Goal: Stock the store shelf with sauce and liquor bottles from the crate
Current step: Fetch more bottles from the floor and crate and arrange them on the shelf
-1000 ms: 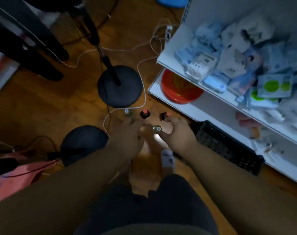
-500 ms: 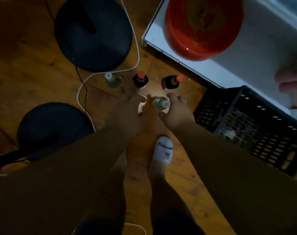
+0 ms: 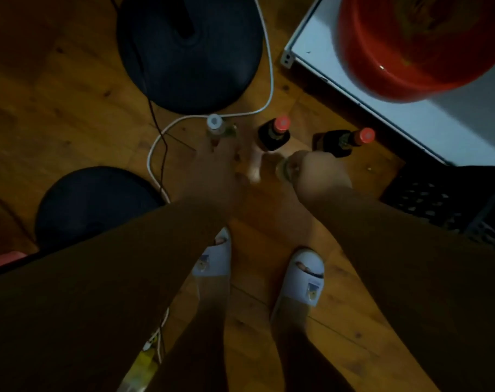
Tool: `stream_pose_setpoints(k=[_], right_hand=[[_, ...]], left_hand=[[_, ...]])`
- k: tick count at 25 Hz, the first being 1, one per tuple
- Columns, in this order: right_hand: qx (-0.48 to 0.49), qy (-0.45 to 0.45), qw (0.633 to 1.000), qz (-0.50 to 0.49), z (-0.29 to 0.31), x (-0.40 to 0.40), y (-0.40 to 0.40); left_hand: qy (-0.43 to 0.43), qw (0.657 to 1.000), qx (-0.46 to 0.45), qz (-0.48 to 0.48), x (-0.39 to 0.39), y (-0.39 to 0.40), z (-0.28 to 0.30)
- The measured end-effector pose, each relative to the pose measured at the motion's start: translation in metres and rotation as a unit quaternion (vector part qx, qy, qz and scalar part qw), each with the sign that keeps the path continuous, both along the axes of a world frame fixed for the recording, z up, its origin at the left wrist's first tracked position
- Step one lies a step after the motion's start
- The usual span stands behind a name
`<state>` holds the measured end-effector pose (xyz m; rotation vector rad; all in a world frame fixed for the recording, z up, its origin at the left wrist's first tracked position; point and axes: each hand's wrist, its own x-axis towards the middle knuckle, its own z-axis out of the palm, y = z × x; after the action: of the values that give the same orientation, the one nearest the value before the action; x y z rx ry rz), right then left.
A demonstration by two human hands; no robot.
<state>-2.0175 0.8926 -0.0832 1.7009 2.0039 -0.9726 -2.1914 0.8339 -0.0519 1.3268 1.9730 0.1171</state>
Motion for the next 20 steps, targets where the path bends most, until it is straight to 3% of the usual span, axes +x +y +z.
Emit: stream_pose_setpoints(k=[5, 9, 13, 17, 20], right_hand=[[-0.021, -0.001, 0.999, 0.029, -0.013, -0.043, -0.002], [-0.011, -0.011, 0.994, 0.105, -0.028, -0.058, -0.001], [0.001, 0.008, 0.990, 0.143, -0.029, -0.059, 0.010], [0.016, 0.014, 0.993, 0.117, 0.012, -0.052, 0.008], [0.007, 0.012, 0.997, 0.078, 0.079, -0.034, -0.003]], left_hand=[[0.066, 0.995, 0.043, 0.068, -0.017, 0.011, -0.021], [0.061, 0.997, -0.028, 0.043, -0.031, 0.042, -0.054], [0.084, 0.996, -0.015, -0.002, -0.037, 0.062, -0.068], [0.135, 0.989, -0.036, -0.054, -0.035, 0.039, -0.040], [0.134, 0.990, -0.011, -0.049, -0.024, 0.007, 0.022]])
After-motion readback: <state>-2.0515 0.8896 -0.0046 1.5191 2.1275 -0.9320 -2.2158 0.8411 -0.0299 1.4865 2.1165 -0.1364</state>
